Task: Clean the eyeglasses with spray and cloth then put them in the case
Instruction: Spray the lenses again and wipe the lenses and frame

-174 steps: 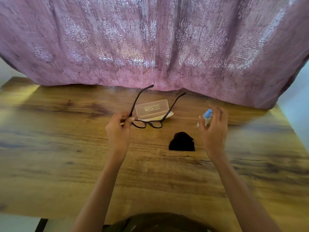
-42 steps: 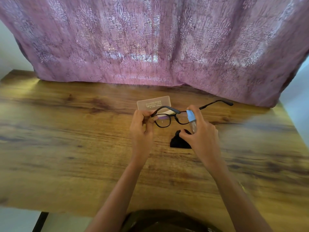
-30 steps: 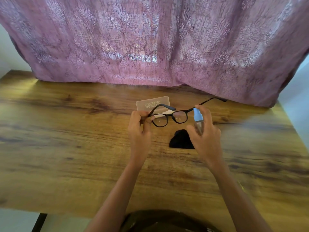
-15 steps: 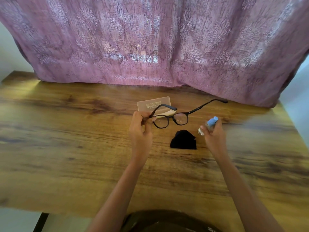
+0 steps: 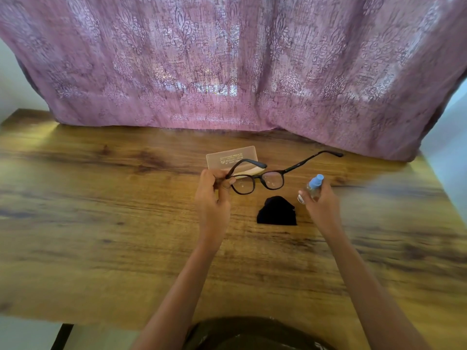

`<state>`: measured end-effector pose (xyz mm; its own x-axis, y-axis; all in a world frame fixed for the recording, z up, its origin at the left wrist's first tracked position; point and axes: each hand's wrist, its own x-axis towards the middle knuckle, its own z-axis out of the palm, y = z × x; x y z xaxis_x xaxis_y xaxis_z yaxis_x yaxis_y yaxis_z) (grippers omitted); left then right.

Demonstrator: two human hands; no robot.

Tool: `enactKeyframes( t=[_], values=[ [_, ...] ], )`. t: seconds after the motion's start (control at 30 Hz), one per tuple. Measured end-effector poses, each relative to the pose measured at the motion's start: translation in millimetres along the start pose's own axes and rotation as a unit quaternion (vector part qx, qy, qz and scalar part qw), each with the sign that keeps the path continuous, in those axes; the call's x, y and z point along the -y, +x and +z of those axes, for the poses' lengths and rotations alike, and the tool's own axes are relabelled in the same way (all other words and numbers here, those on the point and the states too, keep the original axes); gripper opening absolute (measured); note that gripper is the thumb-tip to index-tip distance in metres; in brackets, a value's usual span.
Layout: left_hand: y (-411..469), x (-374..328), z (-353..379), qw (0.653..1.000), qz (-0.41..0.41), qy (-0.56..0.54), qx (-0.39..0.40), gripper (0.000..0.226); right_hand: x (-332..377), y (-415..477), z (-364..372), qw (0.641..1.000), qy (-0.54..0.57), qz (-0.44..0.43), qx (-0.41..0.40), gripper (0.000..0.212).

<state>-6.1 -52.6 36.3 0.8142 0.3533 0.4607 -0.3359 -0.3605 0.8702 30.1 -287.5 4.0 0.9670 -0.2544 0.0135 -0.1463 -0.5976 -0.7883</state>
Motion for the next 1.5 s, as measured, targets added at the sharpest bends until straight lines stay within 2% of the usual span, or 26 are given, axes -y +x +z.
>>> enactKeyframes(
  t=[0.1, 0.17, 0.27, 0.33, 0.43, 0.47, 0.57, 0.7, 0.87, 0.97, 1.13, 1.23, 1.37, 1.5],
  values=[
    [-0.8, 1.2, 0.5, 1.000, -0.004, -0.003, 0.001, 0.007, 4.4, -1.5, -4.4, 1.000, 0.001, 0.013, 0.009, 0.047],
    [-0.2, 1.3, 0.5, 1.000, 0.000, -0.004, -0.003, 0.011, 12.9, -6.2, -6.1, 0.998, -0.022, -0.037, -0.049, 0.058],
    [0.0, 0.2, 0.8, 1.000, 0.007, -0.002, -0.011, 0.022, 31.3, -16.7, -7.8, 0.973, -0.011, -0.163, -0.163, 0.037],
    [-0.6, -0.8, 1.0, 1.000, 0.006, -0.002, -0.009, 0.023, 44.8, -21.3, -8.0, 0.975, 0.048, -0.176, -0.130, 0.026],
    [-1.2, -2.6, 0.9, 1.000, 0.004, 0.001, -0.003, 0.021, 61.7, -22.2, -2.5, 0.984, 0.145, -0.103, 0.007, 0.016],
    [-1.2, -3.2, 0.7, 1.000, 0.002, -0.001, -0.002, 0.021, 63.9, -21.4, 0.0, 0.980, 0.178, -0.082, 0.027, 0.013],
    [-0.1, -3.3, -3.7, 1.000, -0.017, -0.002, 0.010, 0.017, 67.3, -18.5, 2.9, 0.977, 0.201, -0.069, 0.007, 0.015],
    [1.9, 1.5, -14.0, 0.997, -0.016, 0.057, 0.056, 0.021, 67.9, -14.7, 2.5, 0.979, 0.186, -0.083, -0.014, 0.015],
    [3.2, 2.1, -21.5, 0.983, 0.065, 0.149, 0.086, 0.018, 70.8, -10.1, 4.2, 0.977, 0.175, -0.120, -0.019, 0.021],
    [5.1, -2.5, -24.5, 0.974, 0.080, 0.183, 0.105, 0.025, 72.8, -7.1, 6.7, 0.972, 0.186, -0.138, -0.035, 0.022],
    [6.4, -11.5, -27.9, 0.965, 0.059, 0.228, 0.117, 0.019, 75.9, -4.3, 14.7, 0.963, 0.222, -0.145, -0.040, 0.020],
    [8.0, -11.0, -28.5, 0.951, 0.033, 0.274, 0.138, 0.023, 80.4, -8.1, 17.5, 0.954, 0.247, -0.163, -0.042, 0.023],
    [8.8, -11.0, -29.4, 0.953, -0.006, 0.264, 0.149, 0.019, 80.3, -7.2, 21.3, 0.953, 0.250, -0.170, -0.032, 0.016],
    [11.4, -6.7, -31.2, 0.944, -0.004, 0.273, 0.185, 0.017, 79.9, -6.3, 21.5, 0.951, 0.263, -0.161, -0.018, 0.017]
  ],
)
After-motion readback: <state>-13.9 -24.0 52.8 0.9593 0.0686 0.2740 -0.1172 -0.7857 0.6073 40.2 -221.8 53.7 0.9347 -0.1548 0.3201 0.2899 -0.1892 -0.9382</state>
